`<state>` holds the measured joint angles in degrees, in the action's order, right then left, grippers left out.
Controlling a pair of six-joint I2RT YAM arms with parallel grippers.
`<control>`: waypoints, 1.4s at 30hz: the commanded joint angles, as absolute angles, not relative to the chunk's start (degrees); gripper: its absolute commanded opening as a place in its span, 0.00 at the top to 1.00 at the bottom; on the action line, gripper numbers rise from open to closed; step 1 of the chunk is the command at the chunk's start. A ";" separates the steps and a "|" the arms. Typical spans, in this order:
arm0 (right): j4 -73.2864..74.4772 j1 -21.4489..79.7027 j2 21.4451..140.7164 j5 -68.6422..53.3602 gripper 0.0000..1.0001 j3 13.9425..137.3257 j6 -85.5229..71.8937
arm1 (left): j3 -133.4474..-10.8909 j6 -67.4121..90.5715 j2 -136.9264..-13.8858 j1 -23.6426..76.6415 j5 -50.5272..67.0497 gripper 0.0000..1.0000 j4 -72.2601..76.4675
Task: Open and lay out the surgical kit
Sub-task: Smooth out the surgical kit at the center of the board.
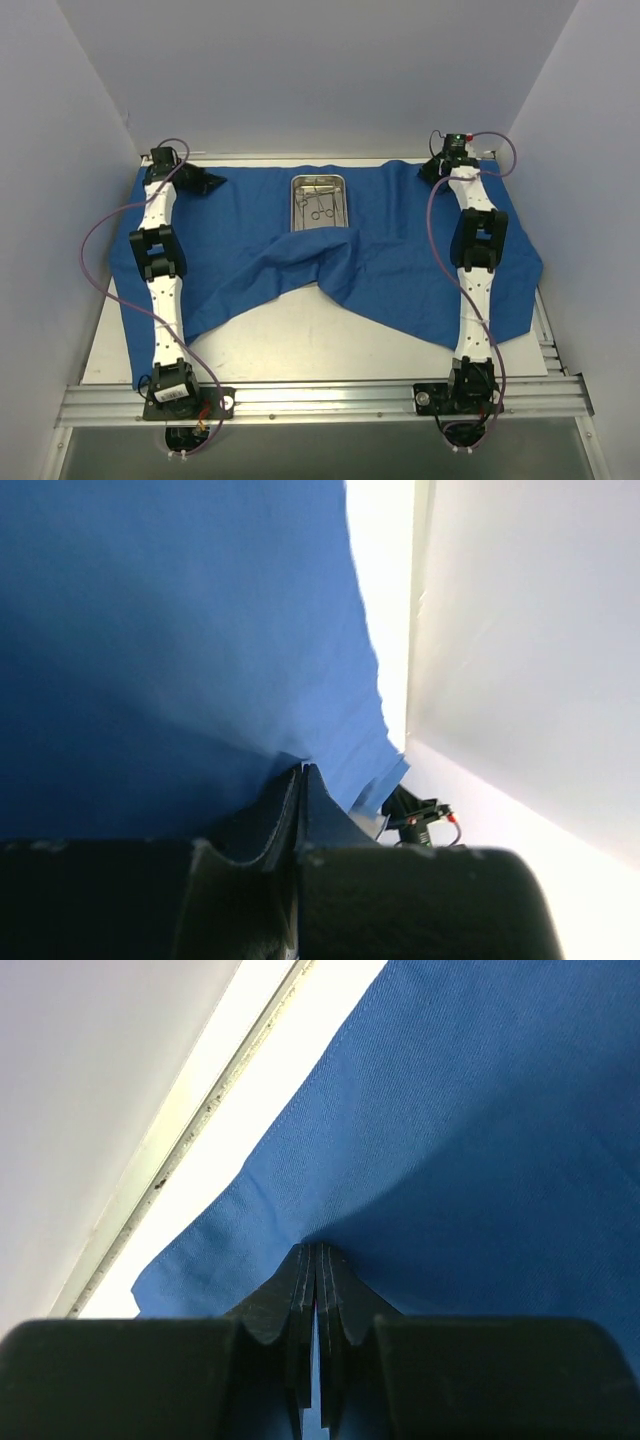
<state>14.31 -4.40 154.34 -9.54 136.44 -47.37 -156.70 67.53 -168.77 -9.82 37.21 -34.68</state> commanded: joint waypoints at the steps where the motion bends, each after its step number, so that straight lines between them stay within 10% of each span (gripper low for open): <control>1: 24.87 -4.83 161.63 -8.35 1.00 134.91 -45.88 | -158.99 67.32 -175.60 -13.80 30.85 0.98 -32.09; 13: 19.69 -5.01 163.49 -15.02 1.00 144.58 -43.34 | -162.34 69.45 -173.87 -15.73 34.11 0.98 -23.37; 19: 19.33 -5.98 149.54 -15.91 0.78 143.97 -42.98 | -148.47 54.95 -150.85 -13.54 24.11 0.92 -33.21; 28: 26.54 5.07 117.72 -11.43 0.55 111.05 -29.98 | -133.37 35.78 -129.23 -5.12 4.59 0.98 -67.67; 34: 16.62 10.72 93.54 -13.36 0.97 73.42 -33.83 | -90.58 33.13 -99.53 -1.14 3.42 0.98 -57.41; 42: 16.26 13.71 80.70 -12.92 1.00 54.33 -32.78 | -70.05 33.22 -78.76 -1.14 4.75 0.98 -56.15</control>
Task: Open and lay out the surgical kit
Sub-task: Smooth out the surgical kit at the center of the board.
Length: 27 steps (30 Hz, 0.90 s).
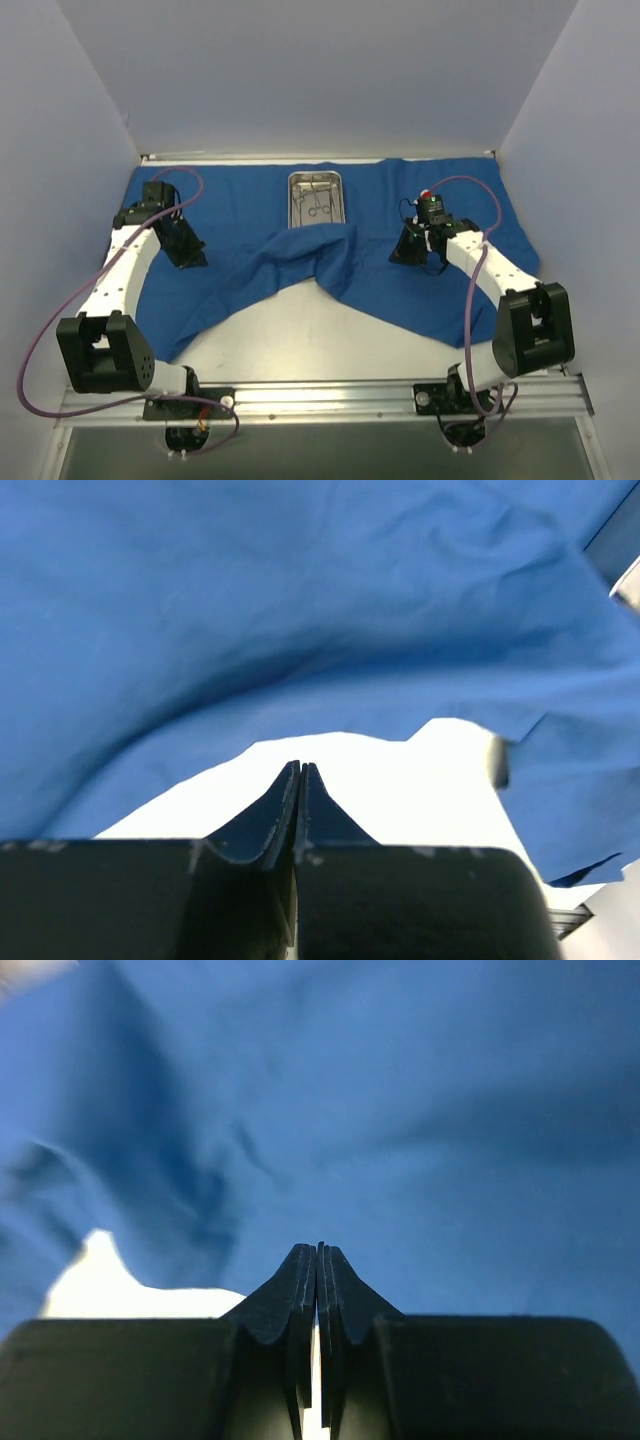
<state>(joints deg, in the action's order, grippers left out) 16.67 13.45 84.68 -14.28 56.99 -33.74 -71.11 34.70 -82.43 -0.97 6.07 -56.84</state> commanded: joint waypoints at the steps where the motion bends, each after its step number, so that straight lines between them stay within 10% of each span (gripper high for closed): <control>1: 16.09 13.71 80.34 -12.83 1.00 52.05 -32.61 | -69.79 33.22 -78.40 -1.14 3.35 0.98 -58.42; 27: 20.29 13.36 89.40 -1.50 1.00 42.89 -33.47 | -62.76 28.74 -75.58 -13.87 5.10 0.98 -63.02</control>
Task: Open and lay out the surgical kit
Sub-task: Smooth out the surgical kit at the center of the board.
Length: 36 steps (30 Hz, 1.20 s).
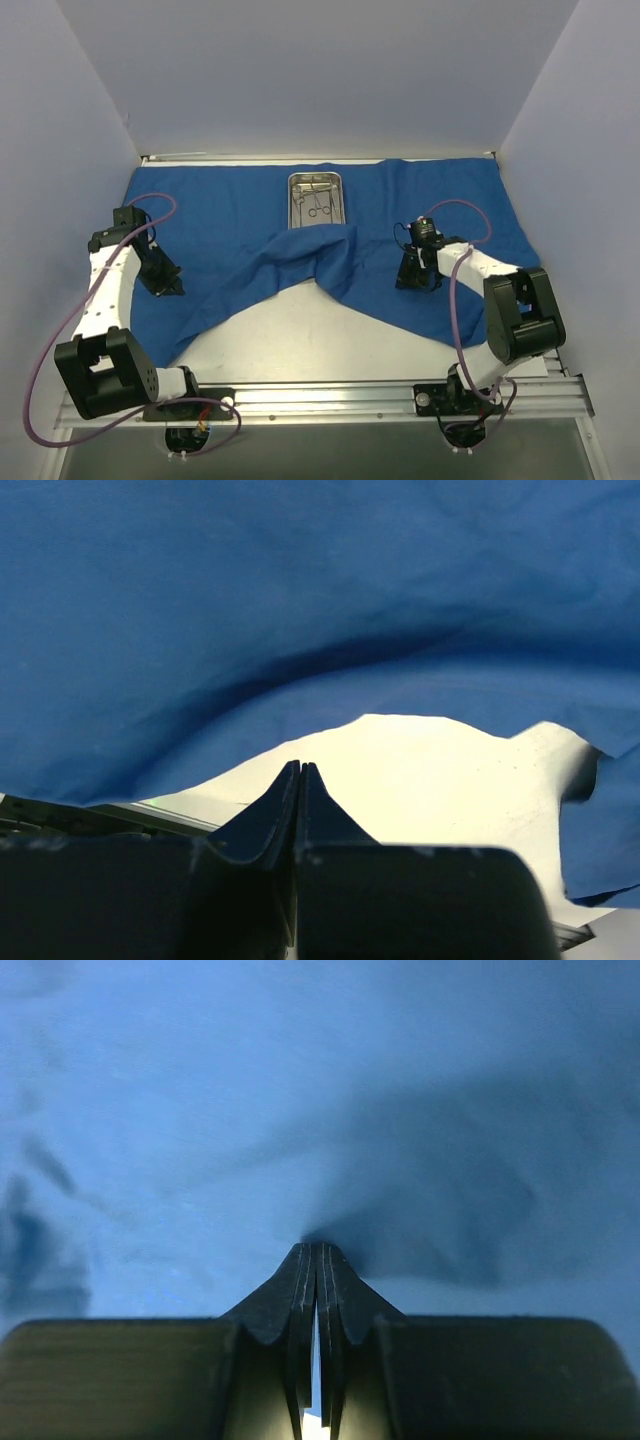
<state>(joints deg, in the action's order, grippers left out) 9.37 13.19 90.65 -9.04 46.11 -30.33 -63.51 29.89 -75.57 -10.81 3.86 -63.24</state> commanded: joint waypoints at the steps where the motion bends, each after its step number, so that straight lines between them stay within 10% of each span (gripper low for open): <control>1: 23.78 13.36 88.51 -0.89 1.00 43.33 -35.14 | -62.41 28.83 -76.02 -14.58 4.92 0.98 -63.02; 10: 44.55 13.27 81.13 4.83 1.00 46.31 -42.99 | -61.08 33.66 -81.73 -19.95 5.45 0.98 -61.70; 16: 31.48 13.62 73.65 -12.18 1.00 58.00 -29.81 | -58.55 34.10 -84.02 -20.04 12.21 0.98 -57.31; 36: 15.45 27.06 105.47 -12.93 1.00 64.35 -29.27 | -61.43 33.93 -104.49 -23.82 11.96 0.98 -54.49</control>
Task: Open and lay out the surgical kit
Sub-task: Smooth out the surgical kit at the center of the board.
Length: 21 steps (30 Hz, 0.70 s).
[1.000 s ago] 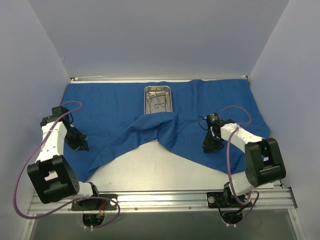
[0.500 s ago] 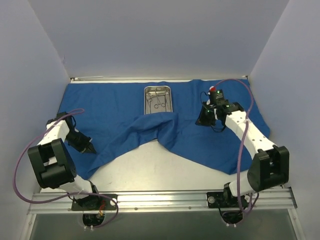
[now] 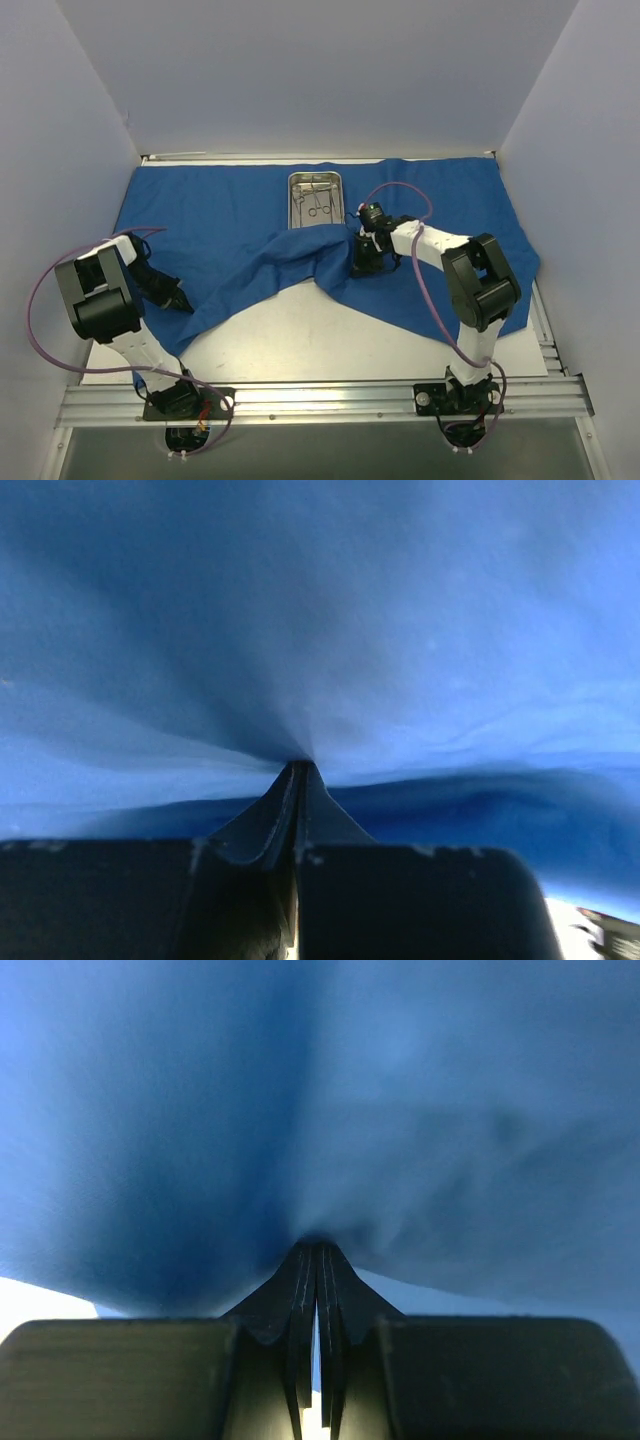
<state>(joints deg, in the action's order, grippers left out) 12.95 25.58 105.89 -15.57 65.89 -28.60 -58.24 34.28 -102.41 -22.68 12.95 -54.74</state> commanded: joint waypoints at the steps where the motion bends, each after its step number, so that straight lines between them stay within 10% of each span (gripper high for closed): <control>1: 16.43 27.59 105.29 -9.44 1.00 63.20 -29.44 | -62.48 33.66 -105.28 -24.08 11.00 0.98 -55.01; 21: 37.77 29.62 81.76 -7.81 1.00 39.72 -38.41 | -70.23 26.72 -110.49 -30.94 4.30 0.98 -58.26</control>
<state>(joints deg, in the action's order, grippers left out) 18.74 29.56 85.25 -9.23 42.19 -37.76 -70.32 28.36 -112.60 -29.26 10.22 -62.74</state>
